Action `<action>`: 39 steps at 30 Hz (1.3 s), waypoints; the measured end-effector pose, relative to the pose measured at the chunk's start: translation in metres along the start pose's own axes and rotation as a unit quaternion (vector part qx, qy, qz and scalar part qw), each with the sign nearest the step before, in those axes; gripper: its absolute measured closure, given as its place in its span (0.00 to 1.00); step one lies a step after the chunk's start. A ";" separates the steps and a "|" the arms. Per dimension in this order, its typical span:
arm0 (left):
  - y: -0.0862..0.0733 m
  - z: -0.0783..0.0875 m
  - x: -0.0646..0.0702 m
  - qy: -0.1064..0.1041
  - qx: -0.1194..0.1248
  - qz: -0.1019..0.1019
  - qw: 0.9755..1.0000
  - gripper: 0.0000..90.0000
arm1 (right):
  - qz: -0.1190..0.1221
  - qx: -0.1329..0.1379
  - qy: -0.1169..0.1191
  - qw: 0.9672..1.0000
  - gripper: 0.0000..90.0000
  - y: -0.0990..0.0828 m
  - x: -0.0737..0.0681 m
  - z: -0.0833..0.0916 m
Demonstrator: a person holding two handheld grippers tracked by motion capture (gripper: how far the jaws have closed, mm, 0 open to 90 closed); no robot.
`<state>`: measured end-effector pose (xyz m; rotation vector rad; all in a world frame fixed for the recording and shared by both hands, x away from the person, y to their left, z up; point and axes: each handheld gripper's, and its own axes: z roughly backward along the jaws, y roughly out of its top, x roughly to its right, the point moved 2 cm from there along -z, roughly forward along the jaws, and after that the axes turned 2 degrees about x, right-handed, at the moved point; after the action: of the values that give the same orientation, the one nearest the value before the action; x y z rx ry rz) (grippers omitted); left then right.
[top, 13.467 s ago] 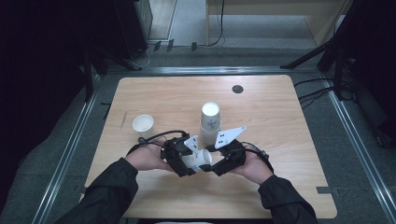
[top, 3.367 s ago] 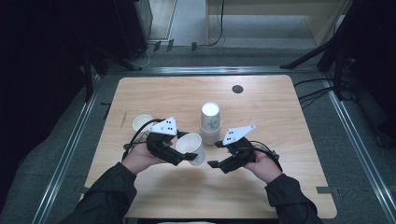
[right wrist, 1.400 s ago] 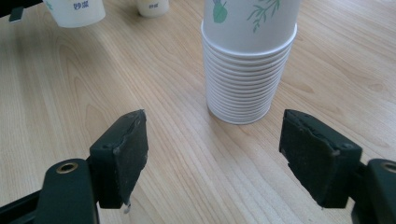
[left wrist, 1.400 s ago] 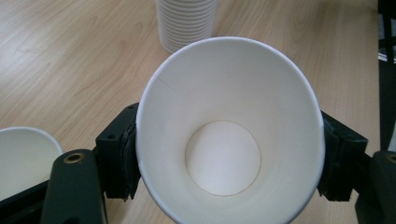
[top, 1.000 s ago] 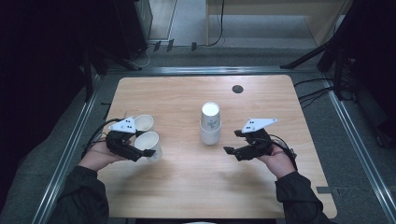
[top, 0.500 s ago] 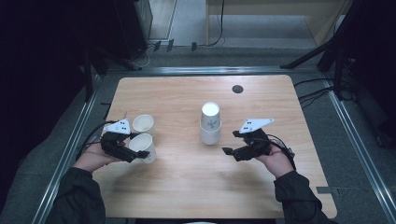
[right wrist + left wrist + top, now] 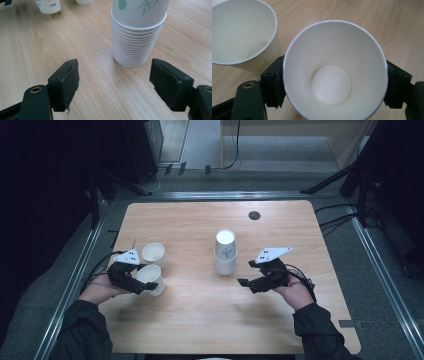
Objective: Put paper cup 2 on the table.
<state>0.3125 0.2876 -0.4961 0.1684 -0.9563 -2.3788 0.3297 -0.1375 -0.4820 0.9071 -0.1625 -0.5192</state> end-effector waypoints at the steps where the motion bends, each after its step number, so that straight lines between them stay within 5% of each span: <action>1: 0.000 -0.001 0.000 0.002 -0.002 0.000 1.000 0.24 | 0.000 0.000 0.000 1.000 0.26 0.000 0.000 0.000; 25: -0.007 -0.009 -0.001 0.007 -0.021 -0.006 1.000 0.23 | 0.000 -0.001 0.002 1.000 0.26 0.000 0.000 0.000; 39: -0.006 -0.010 0.000 -0.011 -0.029 0.003 1.000 0.19 | 0.001 0.000 0.002 1.000 0.26 0.000 0.000 0.000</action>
<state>0.3129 0.2856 -0.5078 0.1174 -0.8956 -2.4048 0.3298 -0.1377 -0.4820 0.9082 -0.1605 -0.5158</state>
